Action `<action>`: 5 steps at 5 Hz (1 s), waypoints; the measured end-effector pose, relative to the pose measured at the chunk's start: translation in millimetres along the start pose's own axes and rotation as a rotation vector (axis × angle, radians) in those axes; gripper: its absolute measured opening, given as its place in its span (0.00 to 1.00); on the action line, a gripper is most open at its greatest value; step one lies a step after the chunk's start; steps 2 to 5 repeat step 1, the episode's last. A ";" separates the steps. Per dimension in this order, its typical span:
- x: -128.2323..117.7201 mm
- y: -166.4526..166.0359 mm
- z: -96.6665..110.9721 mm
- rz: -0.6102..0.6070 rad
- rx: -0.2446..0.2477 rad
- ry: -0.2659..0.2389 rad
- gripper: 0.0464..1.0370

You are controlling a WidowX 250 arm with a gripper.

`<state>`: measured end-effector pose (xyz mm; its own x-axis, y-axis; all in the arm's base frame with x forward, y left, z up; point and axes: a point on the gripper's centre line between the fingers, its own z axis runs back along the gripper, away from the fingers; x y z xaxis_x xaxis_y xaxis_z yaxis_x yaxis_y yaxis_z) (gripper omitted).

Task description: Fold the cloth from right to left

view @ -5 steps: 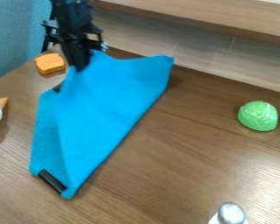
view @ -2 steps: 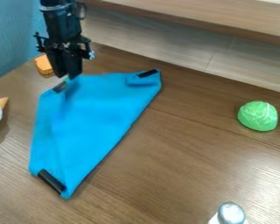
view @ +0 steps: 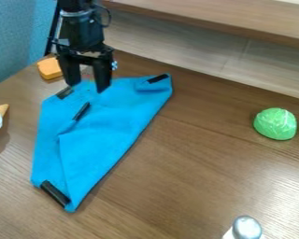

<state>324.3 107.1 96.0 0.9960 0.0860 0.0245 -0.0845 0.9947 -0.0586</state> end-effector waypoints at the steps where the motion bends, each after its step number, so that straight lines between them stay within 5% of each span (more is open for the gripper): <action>1: 4.8 -21.4 8.1 -0.053 0.002 -0.024 0.96; 5: 4.8 -21.4 8.1 -0.053 0.002 -0.024 0.96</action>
